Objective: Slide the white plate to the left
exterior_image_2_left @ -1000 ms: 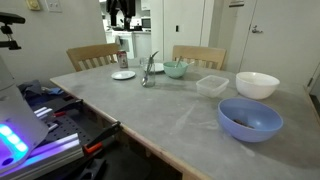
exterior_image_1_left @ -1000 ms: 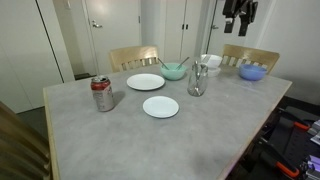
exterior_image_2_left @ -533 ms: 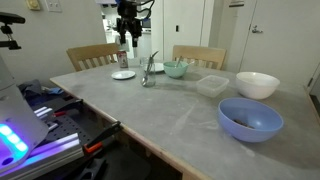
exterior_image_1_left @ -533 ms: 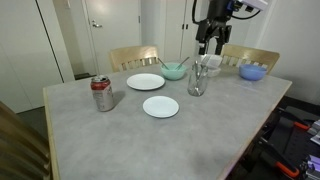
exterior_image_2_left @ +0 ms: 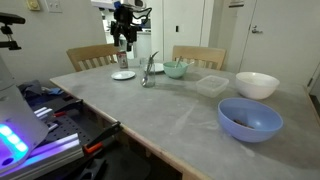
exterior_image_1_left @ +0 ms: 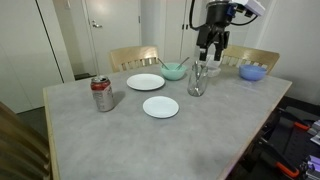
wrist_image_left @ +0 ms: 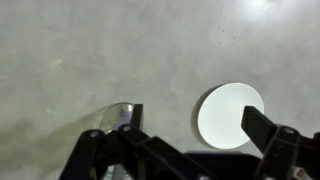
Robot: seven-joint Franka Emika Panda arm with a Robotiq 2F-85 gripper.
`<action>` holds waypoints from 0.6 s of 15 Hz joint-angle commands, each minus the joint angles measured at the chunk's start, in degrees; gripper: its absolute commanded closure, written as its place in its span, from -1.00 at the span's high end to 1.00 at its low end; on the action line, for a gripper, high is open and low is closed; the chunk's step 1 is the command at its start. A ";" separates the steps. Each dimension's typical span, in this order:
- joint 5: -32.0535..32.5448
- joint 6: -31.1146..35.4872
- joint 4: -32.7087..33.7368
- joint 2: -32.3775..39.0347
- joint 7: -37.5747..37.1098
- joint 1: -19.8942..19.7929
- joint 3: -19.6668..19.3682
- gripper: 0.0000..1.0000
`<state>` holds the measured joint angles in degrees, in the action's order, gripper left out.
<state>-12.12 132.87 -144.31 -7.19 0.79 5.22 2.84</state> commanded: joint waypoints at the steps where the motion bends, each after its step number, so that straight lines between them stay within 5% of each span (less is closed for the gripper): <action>1: -6.23 -1.09 0.16 1.68 7.22 1.85 0.35 1.00; 2: -7.47 -0.45 0.37 2.36 8.69 2.25 0.36 0.50; 9: -3.18 2.63 2.94 8.43 11.59 3.65 3.09 -0.38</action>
<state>-18.08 134.02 -143.75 -2.90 11.10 8.41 4.24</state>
